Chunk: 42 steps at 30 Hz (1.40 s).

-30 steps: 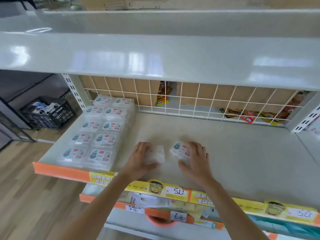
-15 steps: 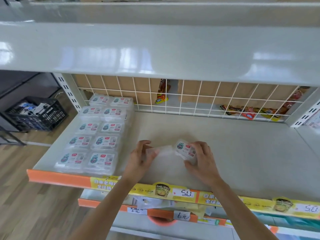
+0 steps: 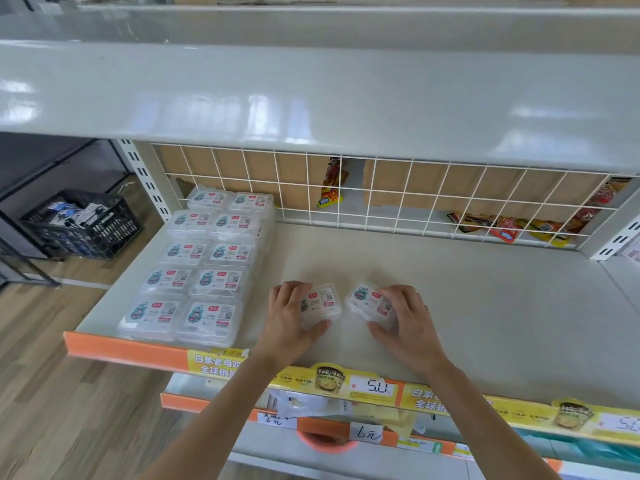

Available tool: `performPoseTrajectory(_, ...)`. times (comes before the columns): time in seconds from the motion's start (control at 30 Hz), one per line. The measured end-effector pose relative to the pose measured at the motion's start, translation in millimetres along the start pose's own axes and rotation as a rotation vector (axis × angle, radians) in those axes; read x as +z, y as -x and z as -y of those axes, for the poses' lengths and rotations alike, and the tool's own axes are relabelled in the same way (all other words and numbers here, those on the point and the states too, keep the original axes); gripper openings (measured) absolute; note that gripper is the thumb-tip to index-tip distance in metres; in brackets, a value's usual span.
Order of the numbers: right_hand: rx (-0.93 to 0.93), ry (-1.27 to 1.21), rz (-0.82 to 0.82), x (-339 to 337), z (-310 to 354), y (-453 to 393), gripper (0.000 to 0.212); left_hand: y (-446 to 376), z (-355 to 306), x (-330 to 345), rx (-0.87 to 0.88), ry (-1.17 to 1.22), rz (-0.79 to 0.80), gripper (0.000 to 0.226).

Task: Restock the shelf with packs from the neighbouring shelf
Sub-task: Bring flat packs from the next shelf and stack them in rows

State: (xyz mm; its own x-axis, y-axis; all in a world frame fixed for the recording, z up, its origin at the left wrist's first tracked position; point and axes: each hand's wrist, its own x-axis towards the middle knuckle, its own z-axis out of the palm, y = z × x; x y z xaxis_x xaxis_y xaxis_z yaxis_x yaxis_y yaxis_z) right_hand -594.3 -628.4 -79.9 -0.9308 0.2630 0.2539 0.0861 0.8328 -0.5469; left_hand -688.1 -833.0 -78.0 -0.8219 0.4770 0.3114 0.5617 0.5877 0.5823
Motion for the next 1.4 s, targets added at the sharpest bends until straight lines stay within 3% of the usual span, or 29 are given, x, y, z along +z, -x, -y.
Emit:
performPoseTrajectory(0.2,-0.078,0.013,0.077,-1.1,5.1,-8.3,0.057,-5.3,2.3,-11.6,0.132,-0.163,0.023,0.061)
performPoseTrajectory(0.4,-0.228,-0.001,0.204,27.3,45.7,-36.0,0.052,-19.0,18.9,-80.4,0.188,-0.193,-0.073,0.06)
performPoseTrajectory(0.57,-0.278,-0.102,0.232,58.5,82.9,-43.4,0.051,-31.7,55.4,-139.9,-0.009,-0.294,-0.093,0.062)
performPoseTrajectory(0.73,-0.266,-0.147,0.165,69.7,83.0,-38.1,0.053,-49.7,91.9,-167.5,-0.178,-0.347,0.072,0.058)
performPoseTrajectory(0.87,-0.276,-0.163,0.156,68.2,82.7,-37.1,0.052,-53.4,97.9,-164.8,-0.177,-0.349,0.061,0.06)
performPoseTrajectory(0.97,-0.282,-0.174,0.151,68.2,82.8,-36.6,0.051,-46.9,74.6,-145.8,-0.079,-0.395,0.003,0.069)
performPoseTrajectory(1.03,-0.259,-0.195,0.162,67.3,82.9,-35.8,0.049,-37.6,49.5,-126.1,0.011,-0.303,-0.011,0.061)
performPoseTrajectory(1.13,-0.215,-0.227,0.166,64.5,83.3,-32.3,0.048,-26.4,16.5,-92.0,0.171,-0.221,0.151,0.051)
performPoseTrajectory(1.23,-0.193,-0.238,0.152,60.4,84.8,-27.2,0.048,-26.1,5.7,-61.6,0.216,-0.392,0.386,0.062)
performPoseTrajectory(1.4,-0.102,-0.205,0.1,57.5,85.5,-26.3,0.064,-33.6,4.2,-55.3,0.25,-0.436,0.364,0.057)
